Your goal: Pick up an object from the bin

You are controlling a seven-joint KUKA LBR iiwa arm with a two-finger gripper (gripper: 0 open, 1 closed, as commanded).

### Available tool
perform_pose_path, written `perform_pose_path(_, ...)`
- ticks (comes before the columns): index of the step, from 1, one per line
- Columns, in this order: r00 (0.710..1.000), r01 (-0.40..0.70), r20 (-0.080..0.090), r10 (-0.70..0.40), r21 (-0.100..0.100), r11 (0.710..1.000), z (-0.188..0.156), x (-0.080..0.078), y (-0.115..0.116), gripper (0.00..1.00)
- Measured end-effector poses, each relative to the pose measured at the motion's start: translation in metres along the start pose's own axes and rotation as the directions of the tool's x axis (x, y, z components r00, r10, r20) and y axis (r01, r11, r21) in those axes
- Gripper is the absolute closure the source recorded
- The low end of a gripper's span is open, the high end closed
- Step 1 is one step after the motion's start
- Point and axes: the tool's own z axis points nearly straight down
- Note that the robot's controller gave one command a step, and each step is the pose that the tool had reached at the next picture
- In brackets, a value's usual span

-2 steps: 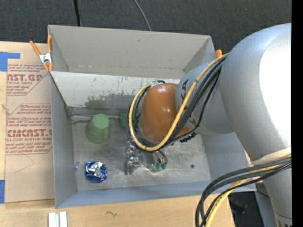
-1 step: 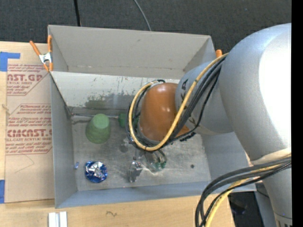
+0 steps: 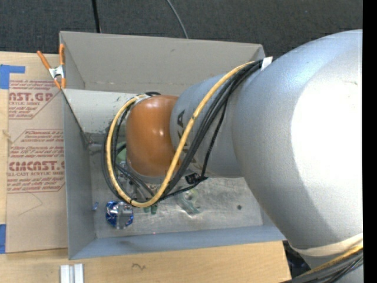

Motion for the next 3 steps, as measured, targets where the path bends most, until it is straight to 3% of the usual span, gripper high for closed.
perform_pose_path(1,1.000,0.021,-0.001,-0.021,0.005,1.000,0.054,-0.002,-0.017,0.00)
perform_pose_path(2,1.000,0.023,-0.001,-0.023,0.005,1.000,0.051,-0.002,-0.016,1.00)
perform_pose_path(3,1.000,0.017,0.006,-0.017,0.002,1.000,-0.097,-0.011,-0.027,1.00)
